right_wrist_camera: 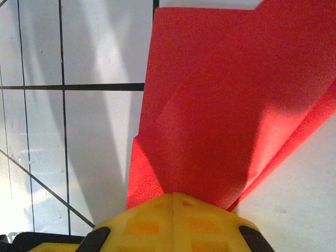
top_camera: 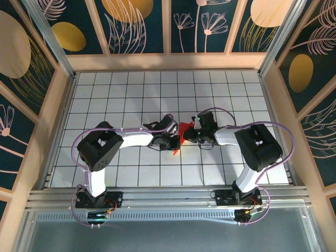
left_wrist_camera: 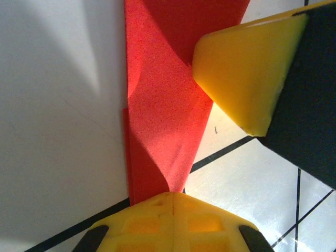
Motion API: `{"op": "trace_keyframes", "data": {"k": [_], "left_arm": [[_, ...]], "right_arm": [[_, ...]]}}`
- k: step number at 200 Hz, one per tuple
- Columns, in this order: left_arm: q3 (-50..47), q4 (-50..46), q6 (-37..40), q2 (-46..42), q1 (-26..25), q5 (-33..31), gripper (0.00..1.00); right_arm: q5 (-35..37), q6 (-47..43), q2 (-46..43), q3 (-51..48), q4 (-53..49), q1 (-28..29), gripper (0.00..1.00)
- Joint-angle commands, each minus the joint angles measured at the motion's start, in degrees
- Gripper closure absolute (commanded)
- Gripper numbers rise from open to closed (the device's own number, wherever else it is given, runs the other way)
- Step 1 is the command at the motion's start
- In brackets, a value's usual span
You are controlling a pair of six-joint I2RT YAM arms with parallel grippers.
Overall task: Fold a paper plane with a square sheet of paper (fold left side to right side)
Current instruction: Fold the wing for the fifth time at the center of the table.
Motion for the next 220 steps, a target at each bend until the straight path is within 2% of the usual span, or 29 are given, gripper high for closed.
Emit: {"op": "trace_keyframes", "data": {"k": [1,220], "left_arm": [[-2.01,-9.34,0.89,3.4,0.28,-5.04,1.0],[-2.04,-9.26,1.16,3.59,0.28,-4.86,1.0]], "right_arm": [[4.4,-2.46,1.99,1.55,-2.76,-2.27,1.0],[2.56,-5.85,9.02,10.64,-7.21,-16.38,1.0]]}}
